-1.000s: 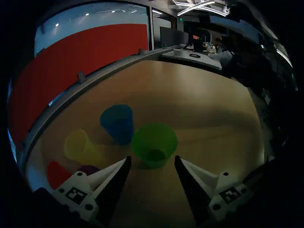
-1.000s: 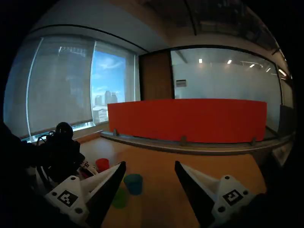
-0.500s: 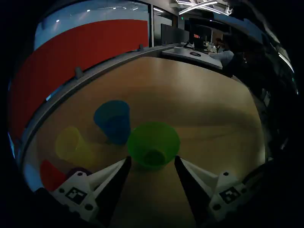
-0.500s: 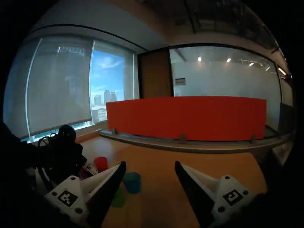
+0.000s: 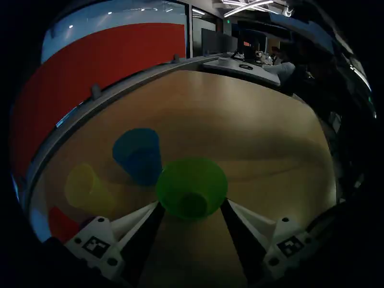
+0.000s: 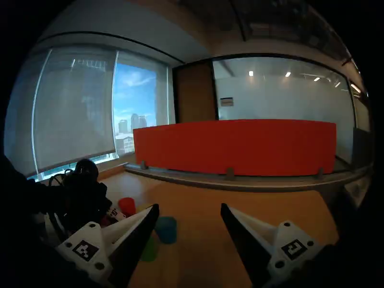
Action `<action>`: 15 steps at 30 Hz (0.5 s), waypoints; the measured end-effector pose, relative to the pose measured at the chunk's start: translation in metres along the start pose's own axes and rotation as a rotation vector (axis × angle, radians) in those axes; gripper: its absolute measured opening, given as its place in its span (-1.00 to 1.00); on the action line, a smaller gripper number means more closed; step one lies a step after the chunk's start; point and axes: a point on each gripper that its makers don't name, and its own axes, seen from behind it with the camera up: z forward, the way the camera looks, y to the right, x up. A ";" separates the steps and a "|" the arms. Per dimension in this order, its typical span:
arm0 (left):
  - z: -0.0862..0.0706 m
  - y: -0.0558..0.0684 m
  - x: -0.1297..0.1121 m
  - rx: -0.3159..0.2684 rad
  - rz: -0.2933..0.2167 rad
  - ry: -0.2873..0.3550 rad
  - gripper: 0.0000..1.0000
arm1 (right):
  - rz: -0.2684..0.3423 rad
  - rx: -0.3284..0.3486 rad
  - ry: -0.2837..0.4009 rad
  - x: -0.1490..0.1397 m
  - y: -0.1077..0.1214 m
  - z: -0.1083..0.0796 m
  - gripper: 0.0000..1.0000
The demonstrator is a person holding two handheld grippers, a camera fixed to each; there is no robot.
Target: Pour water
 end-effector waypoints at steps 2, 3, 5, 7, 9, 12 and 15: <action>0.001 0.000 0.001 -0.001 -0.003 0.003 0.68 | -0.001 -0.001 0.000 0.000 0.000 0.000 0.98; 0.002 0.000 0.001 -0.002 -0.007 0.006 0.68 | 0.000 -0.002 0.000 0.000 0.000 -0.001 0.98; 0.003 0.000 0.002 -0.003 -0.015 0.011 0.68 | 0.000 -0.002 0.000 0.000 0.001 -0.001 0.98; 0.003 0.001 0.003 -0.008 -0.032 0.019 0.68 | 0.001 -0.003 -0.001 0.000 0.001 -0.002 0.98; 0.003 0.001 0.005 -0.014 -0.050 0.028 0.68 | 0.001 -0.004 -0.001 0.000 0.001 -0.002 0.99; 0.002 0.002 0.007 -0.027 -0.079 0.043 0.66 | 0.000 -0.005 0.000 0.000 0.001 -0.002 0.98; 0.000 0.005 0.009 -0.045 -0.103 0.054 0.66 | 0.000 -0.006 0.000 0.000 0.001 -0.003 0.98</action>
